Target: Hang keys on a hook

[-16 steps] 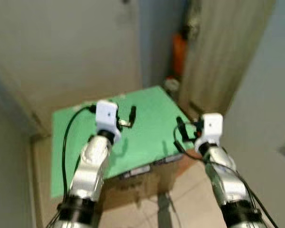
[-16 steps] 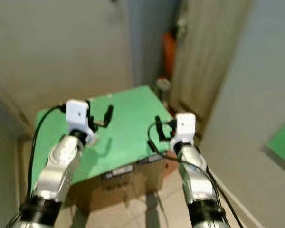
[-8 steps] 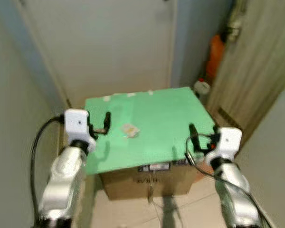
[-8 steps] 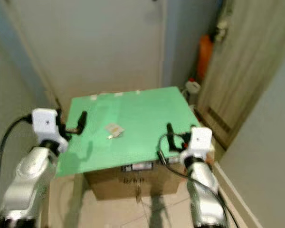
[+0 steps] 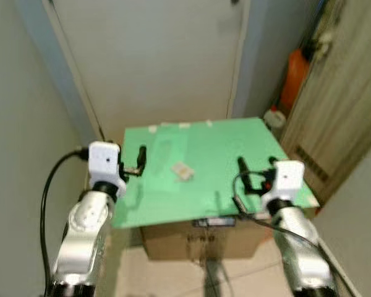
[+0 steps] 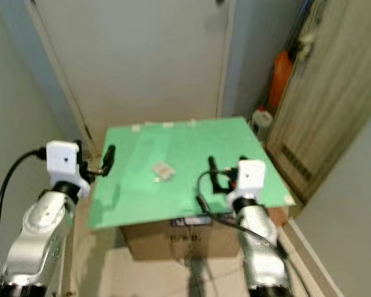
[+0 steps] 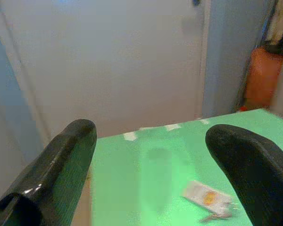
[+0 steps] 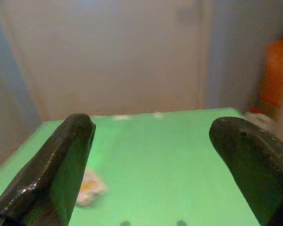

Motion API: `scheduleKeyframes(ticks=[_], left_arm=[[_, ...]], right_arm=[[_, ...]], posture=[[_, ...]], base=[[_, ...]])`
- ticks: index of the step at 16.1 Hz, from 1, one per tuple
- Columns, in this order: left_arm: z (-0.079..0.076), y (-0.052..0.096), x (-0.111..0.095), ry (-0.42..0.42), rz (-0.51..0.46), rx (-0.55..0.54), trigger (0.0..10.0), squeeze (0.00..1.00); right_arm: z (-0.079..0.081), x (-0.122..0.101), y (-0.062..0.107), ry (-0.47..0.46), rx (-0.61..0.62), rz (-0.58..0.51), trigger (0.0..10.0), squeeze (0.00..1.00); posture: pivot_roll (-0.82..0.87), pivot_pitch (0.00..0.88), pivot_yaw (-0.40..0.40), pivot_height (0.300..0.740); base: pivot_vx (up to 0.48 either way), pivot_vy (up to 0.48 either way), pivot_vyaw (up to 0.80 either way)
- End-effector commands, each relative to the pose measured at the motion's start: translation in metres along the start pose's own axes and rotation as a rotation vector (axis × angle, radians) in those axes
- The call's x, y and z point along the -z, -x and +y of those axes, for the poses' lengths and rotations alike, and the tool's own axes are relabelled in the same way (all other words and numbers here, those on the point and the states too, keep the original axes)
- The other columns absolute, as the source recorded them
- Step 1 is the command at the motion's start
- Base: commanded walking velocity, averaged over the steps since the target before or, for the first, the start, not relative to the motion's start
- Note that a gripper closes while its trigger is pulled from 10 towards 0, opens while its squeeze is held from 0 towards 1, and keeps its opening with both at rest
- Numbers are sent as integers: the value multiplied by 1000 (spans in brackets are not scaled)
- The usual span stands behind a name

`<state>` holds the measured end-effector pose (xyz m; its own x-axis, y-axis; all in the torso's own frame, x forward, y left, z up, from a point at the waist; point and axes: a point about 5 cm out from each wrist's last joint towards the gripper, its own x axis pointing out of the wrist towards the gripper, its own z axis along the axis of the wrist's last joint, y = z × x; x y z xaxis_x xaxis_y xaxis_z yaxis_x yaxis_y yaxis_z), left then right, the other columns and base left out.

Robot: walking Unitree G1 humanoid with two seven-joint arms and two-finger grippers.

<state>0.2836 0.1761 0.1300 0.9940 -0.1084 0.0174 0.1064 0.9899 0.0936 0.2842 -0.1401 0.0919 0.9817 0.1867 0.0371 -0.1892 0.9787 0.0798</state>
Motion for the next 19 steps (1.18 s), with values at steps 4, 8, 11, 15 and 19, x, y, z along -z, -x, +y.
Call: scheduleKeyframes(ticks=[4,8,11,15,19], left_arm=[[-18,-8,-5,-78,6,88,10000,0],[-33,-13,-3,-171,29,189,10000,0],[-35,-26,-6,-196,31,204,10000,0],[-27,-38,-9,-213,21,186,10000,0],[-36,-37,-4,-205,24,210,10000,0]], right_arm=[[1,2,0,17,-16,18,10000,0],[8,4,1,21,-39,28,10000,0],[11,3,3,26,-47,27,10000,0],[11,0,6,39,-54,27,10000,0],[7,3,8,56,-35,50,10000,0]], posture=[[-44,0,47,740],[-45,0,51,740],[-57,0,54,740],[-80,2,61,740],[-85,3,63,740]], base=[[474,0,0],[347,0,0],[0,0,0],[0,0,0],[0,0,-559]])
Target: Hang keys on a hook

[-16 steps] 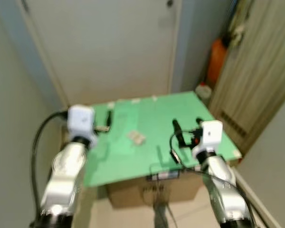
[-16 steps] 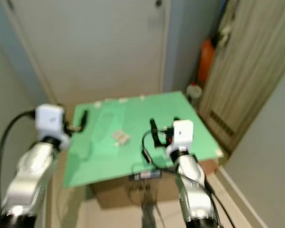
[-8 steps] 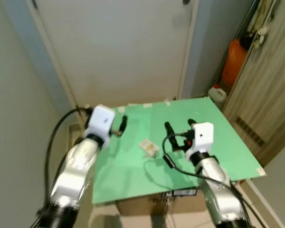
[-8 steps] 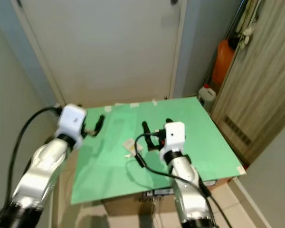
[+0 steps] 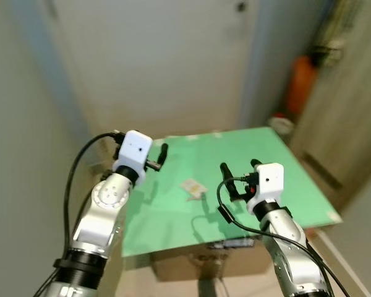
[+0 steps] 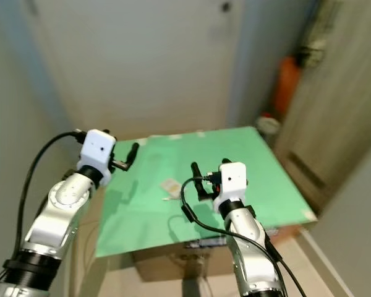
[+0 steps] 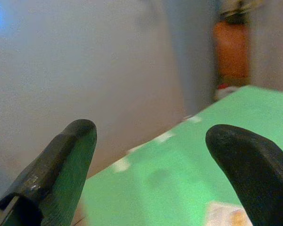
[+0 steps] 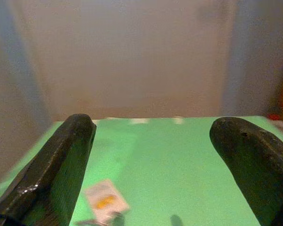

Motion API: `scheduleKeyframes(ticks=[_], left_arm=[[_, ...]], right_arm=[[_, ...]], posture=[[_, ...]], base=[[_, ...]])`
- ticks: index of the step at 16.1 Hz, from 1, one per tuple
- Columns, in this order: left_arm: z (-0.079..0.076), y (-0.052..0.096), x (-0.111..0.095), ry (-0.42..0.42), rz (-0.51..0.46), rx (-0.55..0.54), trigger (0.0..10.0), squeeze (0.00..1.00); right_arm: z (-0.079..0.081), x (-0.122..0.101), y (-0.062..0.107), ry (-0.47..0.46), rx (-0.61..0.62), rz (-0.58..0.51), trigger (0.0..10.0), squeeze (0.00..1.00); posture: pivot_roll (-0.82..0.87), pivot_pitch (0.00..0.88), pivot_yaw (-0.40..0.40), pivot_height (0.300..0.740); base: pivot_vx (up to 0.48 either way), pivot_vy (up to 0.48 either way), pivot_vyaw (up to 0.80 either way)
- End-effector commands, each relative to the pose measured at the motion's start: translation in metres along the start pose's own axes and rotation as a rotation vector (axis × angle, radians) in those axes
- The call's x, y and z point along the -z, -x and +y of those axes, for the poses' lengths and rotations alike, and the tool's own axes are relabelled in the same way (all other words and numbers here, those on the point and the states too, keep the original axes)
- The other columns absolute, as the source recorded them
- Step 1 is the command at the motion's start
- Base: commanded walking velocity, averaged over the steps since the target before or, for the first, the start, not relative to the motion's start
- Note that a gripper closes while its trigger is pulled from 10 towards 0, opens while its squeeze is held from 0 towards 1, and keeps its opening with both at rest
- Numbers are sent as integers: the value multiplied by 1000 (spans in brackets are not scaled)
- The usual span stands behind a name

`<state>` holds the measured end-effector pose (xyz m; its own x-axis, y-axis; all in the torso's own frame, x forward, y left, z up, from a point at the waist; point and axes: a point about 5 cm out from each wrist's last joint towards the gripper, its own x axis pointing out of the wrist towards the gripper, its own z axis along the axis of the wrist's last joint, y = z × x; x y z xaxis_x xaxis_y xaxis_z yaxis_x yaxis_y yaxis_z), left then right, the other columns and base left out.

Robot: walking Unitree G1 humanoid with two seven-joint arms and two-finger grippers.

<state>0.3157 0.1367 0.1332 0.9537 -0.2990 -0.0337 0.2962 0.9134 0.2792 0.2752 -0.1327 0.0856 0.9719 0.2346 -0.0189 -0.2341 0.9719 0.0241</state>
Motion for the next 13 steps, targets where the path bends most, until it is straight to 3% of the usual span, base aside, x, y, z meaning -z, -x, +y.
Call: scheduleKeyframes(ticks=[1,4,10,11,13], left_arm=[[-6,0,3,-3,12,18,10000,0],[-9,3,5,42,7,-4,10000,0],[0,10,8,75,10,-74,10000,0],[2,12,9,126,14,-100,10000,0],[6,18,13,120,27,-130,10000,0]], right_arm=[[-2,-3,0,10,14,-2,10000,0],[-1,-3,-1,9,1,8,10000,0],[3,-1,-5,17,-38,30,10000,0],[2,-3,-7,25,-44,33,10000,0],[3,-10,-16,44,-82,27,10000,0]], posture=[[-83,4,61,740],[-78,8,54,740],[-42,6,25,740],[-30,7,12,740],[-14,11,-5,740]], base=[[0,0,0],[304,0,0],[470,0,0],[0,0,0],[0,0,0]])
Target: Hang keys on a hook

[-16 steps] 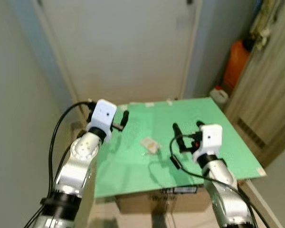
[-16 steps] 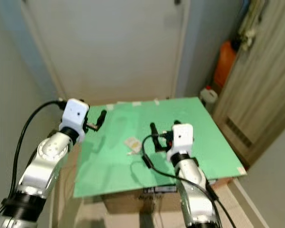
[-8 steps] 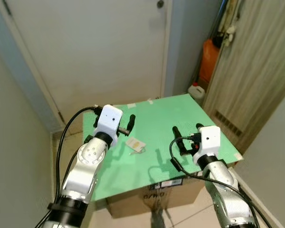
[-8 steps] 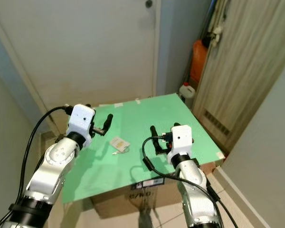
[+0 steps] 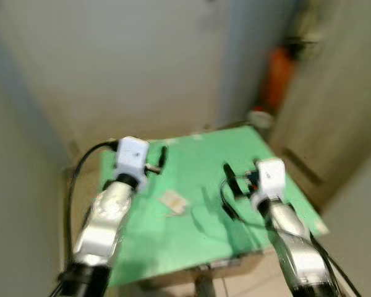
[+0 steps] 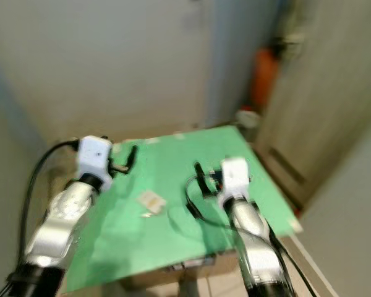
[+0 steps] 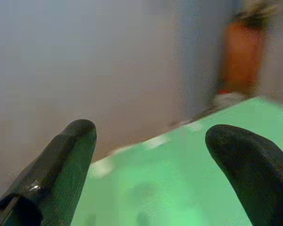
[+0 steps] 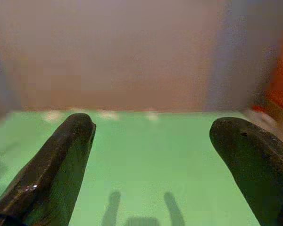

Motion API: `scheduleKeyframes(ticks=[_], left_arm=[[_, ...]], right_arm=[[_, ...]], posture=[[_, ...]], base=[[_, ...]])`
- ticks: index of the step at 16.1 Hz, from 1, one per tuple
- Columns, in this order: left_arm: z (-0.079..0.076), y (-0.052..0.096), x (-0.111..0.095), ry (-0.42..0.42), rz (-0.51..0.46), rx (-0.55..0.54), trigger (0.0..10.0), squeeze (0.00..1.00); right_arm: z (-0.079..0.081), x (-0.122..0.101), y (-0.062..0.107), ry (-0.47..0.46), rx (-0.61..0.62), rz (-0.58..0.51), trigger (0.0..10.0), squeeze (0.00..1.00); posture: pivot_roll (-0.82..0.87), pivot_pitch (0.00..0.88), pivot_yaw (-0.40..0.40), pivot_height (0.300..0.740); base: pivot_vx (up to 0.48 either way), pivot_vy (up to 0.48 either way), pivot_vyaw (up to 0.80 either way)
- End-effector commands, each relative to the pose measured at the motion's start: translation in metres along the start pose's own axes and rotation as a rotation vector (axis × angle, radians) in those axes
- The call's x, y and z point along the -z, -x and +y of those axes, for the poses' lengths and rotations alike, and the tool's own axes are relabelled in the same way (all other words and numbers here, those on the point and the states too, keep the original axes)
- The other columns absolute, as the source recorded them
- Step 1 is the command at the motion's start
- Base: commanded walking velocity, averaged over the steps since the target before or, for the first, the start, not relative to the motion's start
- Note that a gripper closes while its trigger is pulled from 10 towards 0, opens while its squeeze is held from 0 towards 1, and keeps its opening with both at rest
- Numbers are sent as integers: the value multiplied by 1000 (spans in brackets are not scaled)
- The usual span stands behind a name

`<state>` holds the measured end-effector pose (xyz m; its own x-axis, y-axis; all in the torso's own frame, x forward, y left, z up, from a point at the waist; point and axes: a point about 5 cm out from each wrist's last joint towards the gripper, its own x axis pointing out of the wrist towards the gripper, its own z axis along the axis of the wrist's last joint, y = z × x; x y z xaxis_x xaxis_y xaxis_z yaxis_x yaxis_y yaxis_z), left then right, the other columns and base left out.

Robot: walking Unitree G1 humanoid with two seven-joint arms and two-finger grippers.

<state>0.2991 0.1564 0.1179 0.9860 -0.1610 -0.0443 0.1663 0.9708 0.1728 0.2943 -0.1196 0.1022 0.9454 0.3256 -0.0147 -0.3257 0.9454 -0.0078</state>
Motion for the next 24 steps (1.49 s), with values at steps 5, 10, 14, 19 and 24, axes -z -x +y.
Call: scheduleKeyframes(ticks=[5,10,14,19,24], left_arm=[[4,18,-3,-18,1,-13,10000,0],[14,56,-9,-64,24,-50,10000,0],[18,85,-17,-93,52,-61,10000,0],[21,121,-28,-108,116,-98,10000,0],[18,130,-32,-101,147,-103,10000,0]], right_arm=[[-9,-16,-19,15,-20,-18,10000,0],[-8,15,-31,-6,-16,91,10000,0],[0,36,-34,-45,-1,161,10000,0],[14,62,-25,-153,-6,232,10000,0],[18,78,-14,-156,-10,272,10000,0]], posture=[[71,48,-27,740],[210,145,-41,740],[318,233,-41,740],[408,327,-48,740],[399,351,-55,740]], base=[[0,0,0],[0,0,0],[0,0,0],[0,0,0],[0,0,0]])
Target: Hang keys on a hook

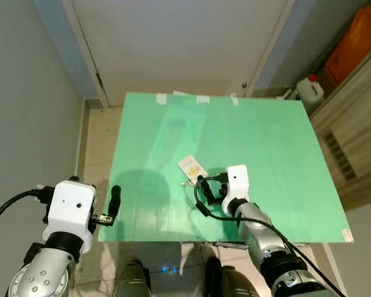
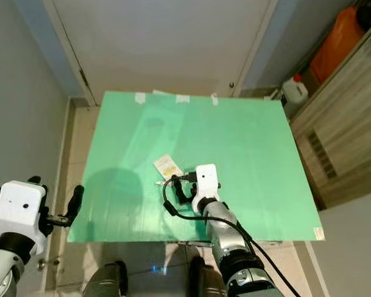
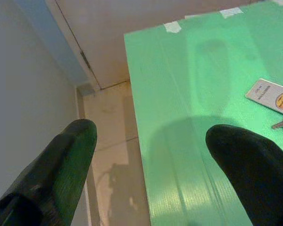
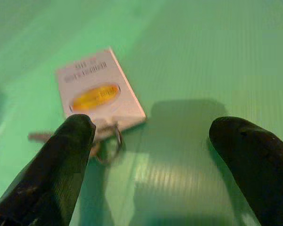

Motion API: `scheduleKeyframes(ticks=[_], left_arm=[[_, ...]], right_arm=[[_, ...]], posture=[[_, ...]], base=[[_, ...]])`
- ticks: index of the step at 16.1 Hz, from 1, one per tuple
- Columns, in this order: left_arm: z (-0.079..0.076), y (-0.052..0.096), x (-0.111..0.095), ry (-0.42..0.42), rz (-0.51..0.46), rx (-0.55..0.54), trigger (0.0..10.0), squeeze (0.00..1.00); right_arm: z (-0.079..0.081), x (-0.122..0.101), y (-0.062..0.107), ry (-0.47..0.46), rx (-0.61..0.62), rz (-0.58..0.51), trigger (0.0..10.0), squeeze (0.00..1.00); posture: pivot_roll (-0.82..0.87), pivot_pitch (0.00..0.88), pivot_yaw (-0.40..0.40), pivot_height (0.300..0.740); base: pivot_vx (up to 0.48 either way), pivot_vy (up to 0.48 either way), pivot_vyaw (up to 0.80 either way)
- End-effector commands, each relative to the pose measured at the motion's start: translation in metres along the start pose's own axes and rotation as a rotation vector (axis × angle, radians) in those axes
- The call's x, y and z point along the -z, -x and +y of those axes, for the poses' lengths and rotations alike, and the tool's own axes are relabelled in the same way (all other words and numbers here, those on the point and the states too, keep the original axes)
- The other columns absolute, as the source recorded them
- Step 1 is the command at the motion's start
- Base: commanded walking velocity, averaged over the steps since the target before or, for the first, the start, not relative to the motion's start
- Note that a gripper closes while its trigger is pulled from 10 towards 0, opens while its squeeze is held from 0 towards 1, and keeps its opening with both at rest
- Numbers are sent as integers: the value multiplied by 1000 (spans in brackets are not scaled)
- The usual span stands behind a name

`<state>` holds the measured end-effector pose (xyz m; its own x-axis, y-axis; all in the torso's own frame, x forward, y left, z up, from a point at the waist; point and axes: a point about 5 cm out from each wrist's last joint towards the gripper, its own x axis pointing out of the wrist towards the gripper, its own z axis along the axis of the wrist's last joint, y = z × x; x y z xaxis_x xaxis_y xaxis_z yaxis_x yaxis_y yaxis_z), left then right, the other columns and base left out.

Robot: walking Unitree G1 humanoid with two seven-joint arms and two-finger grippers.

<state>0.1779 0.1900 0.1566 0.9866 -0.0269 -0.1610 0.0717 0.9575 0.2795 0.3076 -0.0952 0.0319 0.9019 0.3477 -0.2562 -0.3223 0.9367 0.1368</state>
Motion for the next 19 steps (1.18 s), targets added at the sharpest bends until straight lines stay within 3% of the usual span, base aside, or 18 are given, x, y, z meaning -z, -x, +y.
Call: scheduleKeyframes(ticks=[1,8,9,10,16,19], left_arm=[[0,5,-2,0,6,-1,10000,0],[-3,8,-3,5,13,-14,10000,0],[-3,8,-3,6,12,-18,10000,0],[-3,8,-4,2,11,-22,10000,0],[-5,8,-2,5,9,-39,10000,0],[-9,5,-1,15,5,-41,10000,0]], right_arm=[[-4,14,6,-54,20,42,10000,0],[6,24,9,-197,-35,66,10000,0],[12,26,10,-205,-63,74,6745,0],[18,29,11,-213,-98,86,0,0],[21,35,17,-174,-166,117,0,0],[20,28,17,-170,-200,95,0,0]], posture=[[398,364,-58,740],[388,376,-91,740],[387,376,-98,740],[387,375,-106,740],[360,372,-143,740],[345,368,-162,740]], base=[[0,0,0],[0,0,0],[0,0,0],[0,0,0],[0,0,0],[0,0,0]])
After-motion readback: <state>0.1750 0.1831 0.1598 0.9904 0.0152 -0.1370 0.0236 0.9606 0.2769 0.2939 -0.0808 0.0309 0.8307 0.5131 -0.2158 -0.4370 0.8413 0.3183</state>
